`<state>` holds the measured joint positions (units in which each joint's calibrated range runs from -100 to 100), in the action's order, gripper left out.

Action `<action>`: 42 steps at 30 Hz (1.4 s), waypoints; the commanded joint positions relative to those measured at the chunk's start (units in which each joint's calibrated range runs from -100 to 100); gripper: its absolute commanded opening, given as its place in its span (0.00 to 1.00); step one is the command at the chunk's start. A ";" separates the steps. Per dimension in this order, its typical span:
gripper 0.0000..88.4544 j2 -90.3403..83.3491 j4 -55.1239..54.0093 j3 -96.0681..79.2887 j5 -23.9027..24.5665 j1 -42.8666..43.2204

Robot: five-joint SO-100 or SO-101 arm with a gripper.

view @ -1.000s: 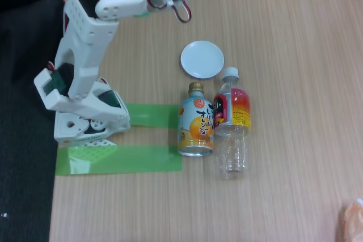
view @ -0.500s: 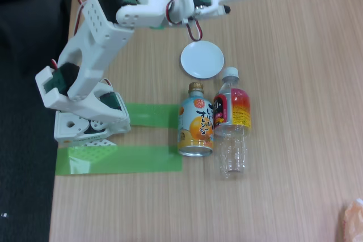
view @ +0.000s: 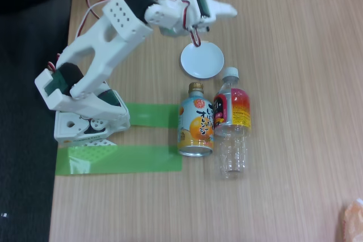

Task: Pick up the plastic bottle and stand it up on the white place

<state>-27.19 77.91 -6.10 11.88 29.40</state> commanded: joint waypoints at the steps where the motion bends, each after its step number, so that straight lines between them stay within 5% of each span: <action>1: 0.29 -0.66 -2.37 -2.00 0.21 0.31; 27: 0.29 0.10 -6.92 -20.38 0.16 -9.25; 42: 0.29 0.18 -21.34 -31.16 -0.05 -6.66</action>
<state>-26.77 58.03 -36.92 11.88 21.26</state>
